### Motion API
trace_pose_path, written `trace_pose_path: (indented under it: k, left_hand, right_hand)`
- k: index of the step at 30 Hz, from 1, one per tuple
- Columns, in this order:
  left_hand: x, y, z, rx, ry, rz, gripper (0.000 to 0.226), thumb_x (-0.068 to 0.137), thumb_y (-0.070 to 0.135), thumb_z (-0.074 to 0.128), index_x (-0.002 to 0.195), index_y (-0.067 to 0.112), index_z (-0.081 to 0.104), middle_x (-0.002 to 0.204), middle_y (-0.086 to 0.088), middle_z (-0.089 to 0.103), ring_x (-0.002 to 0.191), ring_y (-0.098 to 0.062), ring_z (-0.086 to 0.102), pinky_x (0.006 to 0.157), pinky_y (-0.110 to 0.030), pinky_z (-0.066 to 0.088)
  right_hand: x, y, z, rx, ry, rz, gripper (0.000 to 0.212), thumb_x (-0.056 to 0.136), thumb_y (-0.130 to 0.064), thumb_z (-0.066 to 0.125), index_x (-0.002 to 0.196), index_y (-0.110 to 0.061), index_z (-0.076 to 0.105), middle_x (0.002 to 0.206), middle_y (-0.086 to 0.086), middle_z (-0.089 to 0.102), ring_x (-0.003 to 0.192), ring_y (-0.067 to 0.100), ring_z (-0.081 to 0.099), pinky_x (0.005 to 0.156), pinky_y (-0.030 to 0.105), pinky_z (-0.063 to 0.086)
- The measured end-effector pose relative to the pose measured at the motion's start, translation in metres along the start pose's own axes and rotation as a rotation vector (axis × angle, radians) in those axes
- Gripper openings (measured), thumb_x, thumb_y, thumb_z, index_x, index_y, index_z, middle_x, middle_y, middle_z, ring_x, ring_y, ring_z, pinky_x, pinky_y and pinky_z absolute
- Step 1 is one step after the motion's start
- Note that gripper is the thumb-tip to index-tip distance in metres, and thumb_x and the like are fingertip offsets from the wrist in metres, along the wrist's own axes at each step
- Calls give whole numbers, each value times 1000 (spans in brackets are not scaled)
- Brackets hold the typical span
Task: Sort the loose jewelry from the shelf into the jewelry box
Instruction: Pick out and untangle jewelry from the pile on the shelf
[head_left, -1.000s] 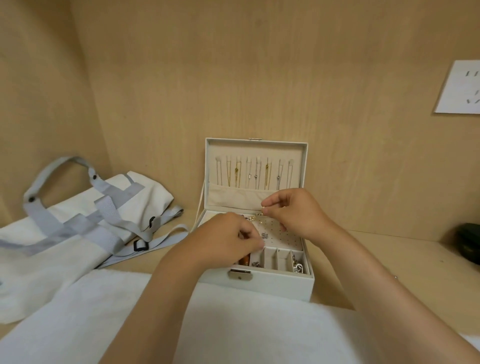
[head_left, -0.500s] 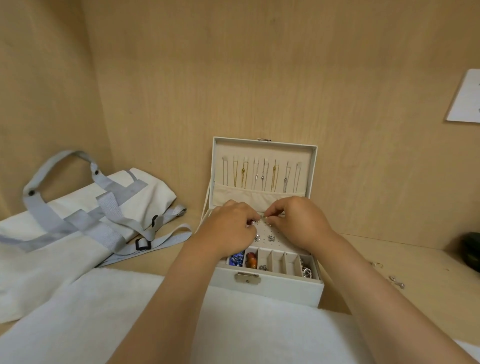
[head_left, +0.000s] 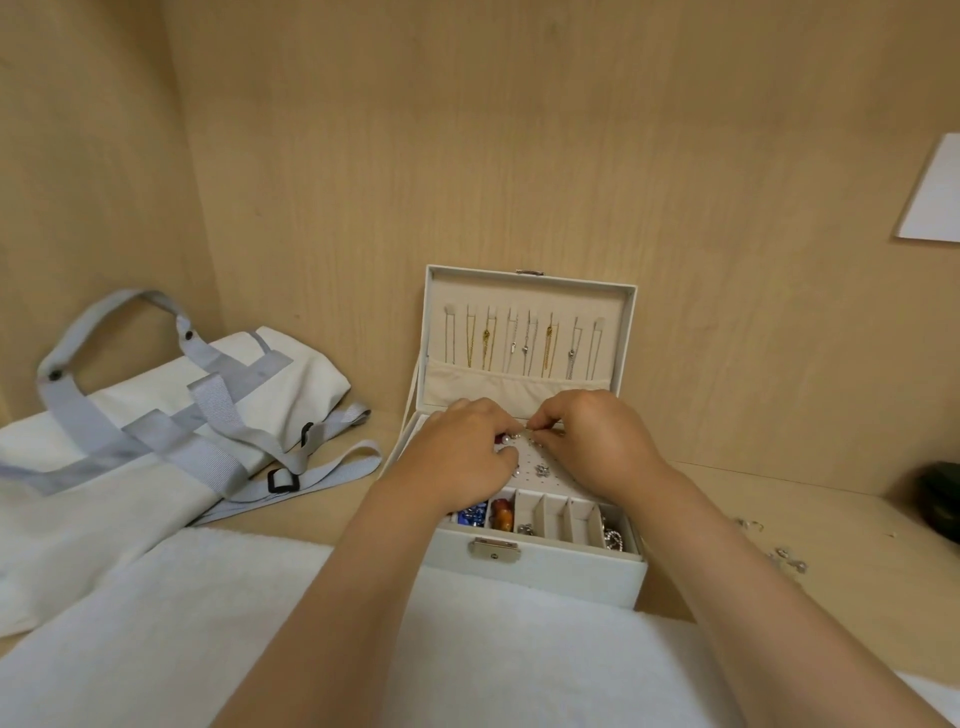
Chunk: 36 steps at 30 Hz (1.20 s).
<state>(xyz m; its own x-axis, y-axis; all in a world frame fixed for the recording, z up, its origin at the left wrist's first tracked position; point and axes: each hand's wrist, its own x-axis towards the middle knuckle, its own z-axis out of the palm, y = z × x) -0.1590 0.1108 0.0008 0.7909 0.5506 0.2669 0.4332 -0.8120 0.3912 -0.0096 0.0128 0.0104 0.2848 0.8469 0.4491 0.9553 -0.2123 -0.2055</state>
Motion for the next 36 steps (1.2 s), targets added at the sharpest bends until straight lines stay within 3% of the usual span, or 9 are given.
trace_pose_path:
  k: [7, 12, 21, 26, 31, 34, 36]
  left_hand:
    - [-2, 5, -2, 26, 2, -2, 46, 96, 34, 51, 141, 36, 48, 136, 8, 55, 128, -15, 42, 105, -34, 33]
    - [-3, 7, -3, 56, -3, 14, 45, 98, 35, 49, 143, 35, 48, 139, 9, 51, 130, -15, 39, 104, -34, 30]
    - [-4, 7, -2, 34, 13, 7, 43, 97, 36, 51, 140, 34, 50, 136, 8, 54, 128, -15, 40, 106, -35, 33]
    - [-4, 8, -2, 25, 15, 5, 42, 97, 35, 51, 139, 33, 51, 135, 7, 54, 127, -16, 42, 106, -36, 34]
    - [-4, 8, -1, 20, 35, 11, 47, 96, 35, 51, 143, 34, 44, 134, 7, 55, 126, -17, 42, 101, -35, 33]
    - [-4, 7, -1, 33, 32, 28, 47, 97, 36, 50, 143, 38, 44, 137, 8, 53, 128, -15, 40, 104, -36, 32]
    - [-3, 6, 0, 49, 20, 31, 42, 98, 37, 49, 140, 40, 49, 137, 10, 53, 129, -14, 39, 106, -35, 30]
  right_hand:
    - [1, 1, -5, 25, -102, -36, 16, 94, -27, 65, 104, -34, 76, 103, -13, 73, 91, 9, 63, 76, 27, 50]
    - [4, 5, 1, 127, -97, 41, 11, 90, -29, 69, 98, -32, 75, 99, -12, 72, 91, 9, 64, 84, 35, 55]
    - [7, 8, 4, 260, -121, 136, 11, 91, -34, 69, 87, -29, 78, 89, -14, 74, 87, 5, 65, 85, 39, 56]
    - [7, 9, 7, 360, -104, 150, 16, 89, -15, 71, 92, -29, 78, 93, -11, 74, 90, 5, 66, 89, 30, 55]
    - [6, 8, 5, 448, -67, 137, 12, 90, -15, 69, 95, -25, 74, 90, -12, 71, 87, 2, 65, 81, 20, 50]
    - [6, 10, 3, 338, -98, 180, 6, 86, -25, 67, 82, -27, 71, 82, -12, 70, 81, 5, 65, 79, 30, 55]
    - [7, 11, 3, 243, -129, 203, 15, 84, -32, 67, 72, -25, 72, 73, -11, 70, 75, 7, 65, 75, 36, 58]
